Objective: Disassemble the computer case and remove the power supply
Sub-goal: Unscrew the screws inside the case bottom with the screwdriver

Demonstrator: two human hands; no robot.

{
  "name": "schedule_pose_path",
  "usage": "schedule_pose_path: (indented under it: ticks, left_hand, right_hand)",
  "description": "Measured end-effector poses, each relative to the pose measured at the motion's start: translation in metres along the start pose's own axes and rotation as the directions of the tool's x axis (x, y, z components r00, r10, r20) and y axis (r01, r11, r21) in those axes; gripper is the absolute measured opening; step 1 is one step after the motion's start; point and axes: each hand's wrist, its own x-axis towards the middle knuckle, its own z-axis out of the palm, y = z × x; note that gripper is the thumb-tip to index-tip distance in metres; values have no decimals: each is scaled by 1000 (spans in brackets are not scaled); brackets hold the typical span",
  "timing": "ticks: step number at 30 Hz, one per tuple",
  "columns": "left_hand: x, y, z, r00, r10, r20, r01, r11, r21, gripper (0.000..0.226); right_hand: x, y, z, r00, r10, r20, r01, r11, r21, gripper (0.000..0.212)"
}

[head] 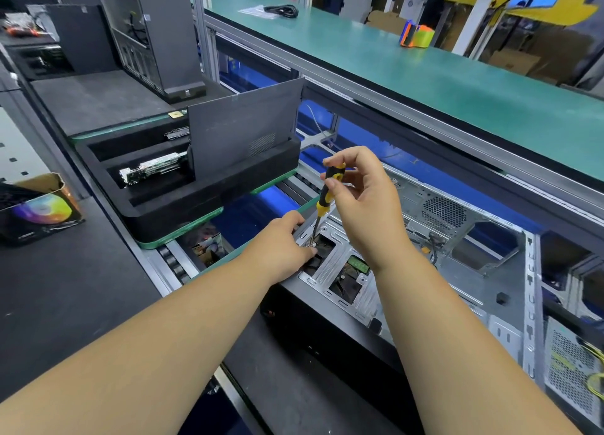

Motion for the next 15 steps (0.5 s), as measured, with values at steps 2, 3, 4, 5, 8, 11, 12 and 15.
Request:
schedule_pose_path:
  ticks: [2,3,4,5,8,11,12,15]
  left_hand:
    - [0,0,0,1000,4,-3,-4,1000,1,39]
    - [-1,0,0,1000,5,-6,-5,1000,1,38]
    - [-1,-1,1,1000,7,-8,-7,1000,-2,38]
    - [0,-1,1,1000,7,-8,-7,1000,-9,38]
    - [0,-2,-1,1000,-4,-1,4,999,-37,45]
    - [-1,-3,-4,996,88,17,-87,995,-51,74]
    - [-2,-2,-7,991,132,29,-130,989,-70,79]
    - [4,0,-19,969,237,74,-236,972,-19,67]
  right_hand:
    - [-4,-1,0,999,9,43,-10,1000,13,32]
    - [-5,-3,0,999,16,50,-18,999,35,33]
    - [-6,-5,0,999,14,48,-16,999,43,34]
    - [-6,-7,0,999,-4,39,3,1000,26,34]
    - [-4,-10,-1,1000,-25,12,25,999,-30,37]
    - [-2,-8,-4,1000,-5,27,7,998,-56,36]
    - [-2,-8,-5,999,-9,43,13,997,-82,34]
    - [-2,-8,-7,996,-6,88,16,994,-110,36]
